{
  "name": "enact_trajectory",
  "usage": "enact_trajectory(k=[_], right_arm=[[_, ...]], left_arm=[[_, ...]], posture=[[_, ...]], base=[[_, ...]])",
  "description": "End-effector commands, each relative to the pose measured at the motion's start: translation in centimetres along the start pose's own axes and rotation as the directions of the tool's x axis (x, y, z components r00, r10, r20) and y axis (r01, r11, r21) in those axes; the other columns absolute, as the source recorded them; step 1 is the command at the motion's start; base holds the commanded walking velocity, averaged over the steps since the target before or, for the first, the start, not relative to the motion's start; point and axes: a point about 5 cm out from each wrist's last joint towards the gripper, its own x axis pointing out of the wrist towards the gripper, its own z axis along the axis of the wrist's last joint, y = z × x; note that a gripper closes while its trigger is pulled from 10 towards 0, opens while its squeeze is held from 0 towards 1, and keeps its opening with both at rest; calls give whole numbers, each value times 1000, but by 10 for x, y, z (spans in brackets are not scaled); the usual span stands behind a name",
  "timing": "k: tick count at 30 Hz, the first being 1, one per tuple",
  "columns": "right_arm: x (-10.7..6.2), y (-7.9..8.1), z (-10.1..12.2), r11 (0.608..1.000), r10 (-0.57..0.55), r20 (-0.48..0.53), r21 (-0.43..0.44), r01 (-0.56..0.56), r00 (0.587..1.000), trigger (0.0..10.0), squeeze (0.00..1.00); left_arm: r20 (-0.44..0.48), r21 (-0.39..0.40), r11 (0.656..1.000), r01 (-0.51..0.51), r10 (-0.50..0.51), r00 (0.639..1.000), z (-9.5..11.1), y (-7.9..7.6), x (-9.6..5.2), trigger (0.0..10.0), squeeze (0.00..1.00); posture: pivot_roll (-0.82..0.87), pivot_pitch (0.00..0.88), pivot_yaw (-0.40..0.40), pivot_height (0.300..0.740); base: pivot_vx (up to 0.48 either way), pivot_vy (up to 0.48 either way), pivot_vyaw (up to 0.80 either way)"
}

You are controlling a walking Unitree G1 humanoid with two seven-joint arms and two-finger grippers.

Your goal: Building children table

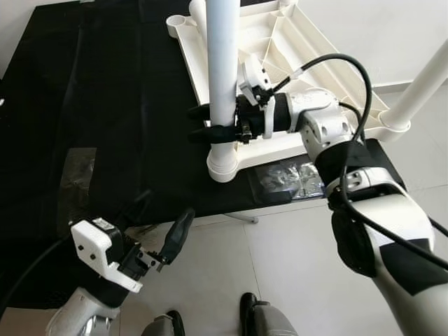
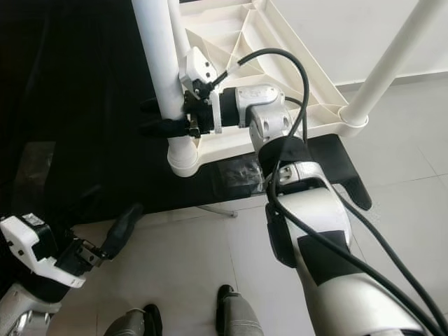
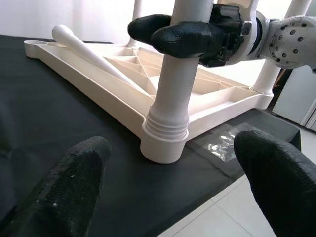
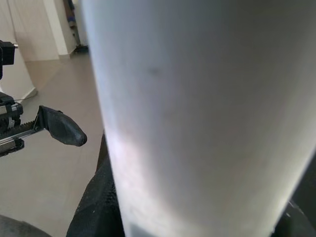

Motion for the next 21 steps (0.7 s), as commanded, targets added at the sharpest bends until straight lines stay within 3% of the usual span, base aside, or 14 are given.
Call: enact_trajectory(k=[1,4,5,7,8,9,10,11,12,13,14,15,17,21], right_arm=[[-2,1,-12,999,-42,-41,5,42,998,0,0],[-12,-4,-23,972,-228,-71,36,231,971,0,0],[-12,-4,-23,972,-228,-71,36,231,971,0,0],[-15,-2,-40,892,-446,-134,17,452,885,0,0],[-15,0,-49,788,-608,-163,-3,616,777,0,0],[-20,2,-55,581,-804,-163,-8,814,572,0,0],[-18,20,-63,460,-870,-174,51,886,461,0,0],[-18,20,-63,460,-870,-174,51,886,461,0,0],[-11,40,-69,420,-885,-187,72,905,426,0,0],[3,60,-73,449,-863,-204,105,887,461,0,0],[3,60,-73,449,-863,-204,105,887,461,0,0],[17,69,-73,486,-843,-198,115,866,499,0,0],[36,71,-71,530,-818,-180,135,838,546,0,0],[46,67,-68,562,-799,-165,141,815,579,0,0]], left_arm=[[-39,-2,1000,4,-4,999,-7,-3,-4,10000,0],[-47,2,1000,-2,2,999,-9,-3,-4,10000,0],[-47,2,1000,-2,2,999,-9,-3,-4,10000,0],[-49,4,1000,-3,4,999,-9,-2,-4,10000,0],[-50,4,1000,-4,4,999,-9,-2,-5,10000,0],[-50,4,1000,-3,4,999,-9,-1,-4,10000,0],[-49,5,1000,-3,3,999,-9,0,-4,10000,0],[-49,5,1000,-3,3,999,-9,0,-4,10000,0],[-48,5,1000,-3,3,999,-10,1,-2,10000,0],[-48,4,1000,-1,2,999,-10,1,-1,10000,0],[-48,4,1000,-1,2,999,-10,1,-1,10000,0],[-50,7,1000,6,-5,999,-11,2,0,10000,0],[-52,10,1000,12,-11,999,-13,2,2,10000,0],[-53,11,1000,13,-12,999,-15,3,3,10000,0]], posture=[[-24,311,-16,740],[-33,309,-17,740],[-33,309,-17,740],[-39,306,-22,740],[-44,304,-25,740],[-47,302,-24,740],[-43,299,-10,740],[-43,299,-10,740],[-46,305,2,740],[-54,307,2,740],[-54,307,2,740],[-55,283,6,740],[-56,275,3,740],[-60,267,0,740]], base=[[0,0,0],[0,0,0],[0,0,0],[0,0,0],[0,0,0],[0,0,0],[0,0,0],[0,0,0],[0,0,0],[0,0,0],[0,0,0],[0,0,0],[0,0,0],[0,0,0]])
